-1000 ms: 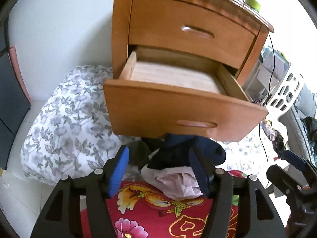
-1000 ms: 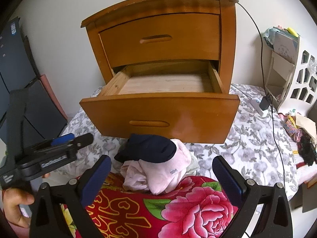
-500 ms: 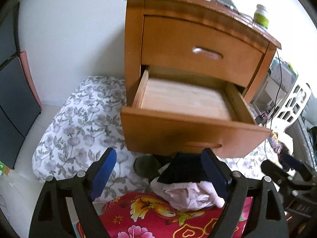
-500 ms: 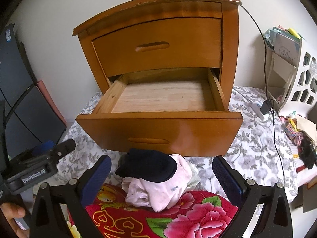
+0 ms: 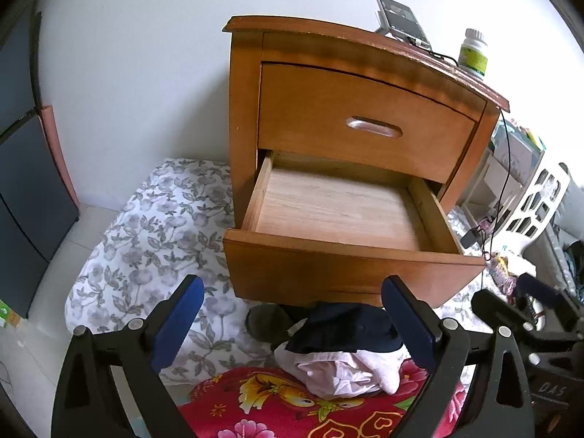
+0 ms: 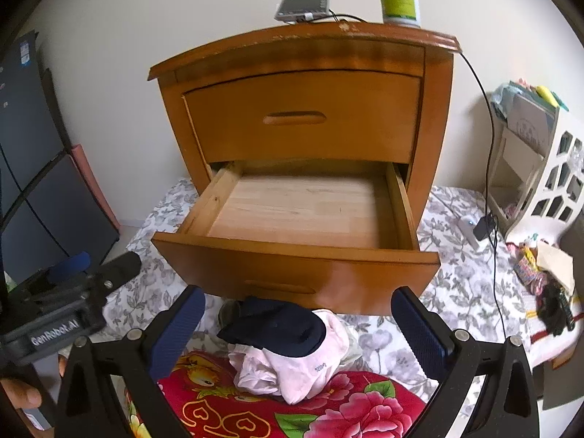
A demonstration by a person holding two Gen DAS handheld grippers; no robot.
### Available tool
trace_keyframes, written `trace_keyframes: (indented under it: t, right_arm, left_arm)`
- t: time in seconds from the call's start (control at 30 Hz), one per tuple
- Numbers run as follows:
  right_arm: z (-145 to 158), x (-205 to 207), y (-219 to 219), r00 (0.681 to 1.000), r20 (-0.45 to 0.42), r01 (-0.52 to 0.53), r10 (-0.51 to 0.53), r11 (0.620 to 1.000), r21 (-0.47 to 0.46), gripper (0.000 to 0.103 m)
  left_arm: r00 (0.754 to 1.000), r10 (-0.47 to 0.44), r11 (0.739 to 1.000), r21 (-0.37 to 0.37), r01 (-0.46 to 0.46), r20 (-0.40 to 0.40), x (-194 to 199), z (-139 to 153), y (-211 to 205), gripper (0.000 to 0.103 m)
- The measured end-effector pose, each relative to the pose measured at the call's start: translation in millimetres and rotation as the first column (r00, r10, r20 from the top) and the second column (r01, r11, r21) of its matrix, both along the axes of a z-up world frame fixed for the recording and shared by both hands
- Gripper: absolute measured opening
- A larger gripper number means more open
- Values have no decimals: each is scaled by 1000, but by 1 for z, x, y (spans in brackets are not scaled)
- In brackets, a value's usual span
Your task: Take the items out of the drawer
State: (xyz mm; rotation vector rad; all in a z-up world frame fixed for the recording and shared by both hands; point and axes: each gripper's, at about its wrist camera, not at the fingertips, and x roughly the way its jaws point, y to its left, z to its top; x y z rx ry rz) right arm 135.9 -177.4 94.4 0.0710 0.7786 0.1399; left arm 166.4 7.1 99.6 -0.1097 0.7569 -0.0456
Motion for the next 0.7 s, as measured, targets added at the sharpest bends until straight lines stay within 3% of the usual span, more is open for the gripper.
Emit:
trace_keyframes:
  t: [0.3, 0.7]
  right_arm:
    - [9, 0, 2, 1000, 17, -1, 1, 1000, -29, 103]
    - [6, 5, 1, 1000, 11, 3, -2, 999, -50, 103]
  left_arm:
    - [1000, 18, 997, 73, -18, -8, -3, -4, 1, 98]
    - [999, 42, 996, 81, -41, -19, -3, -12, 5, 98]
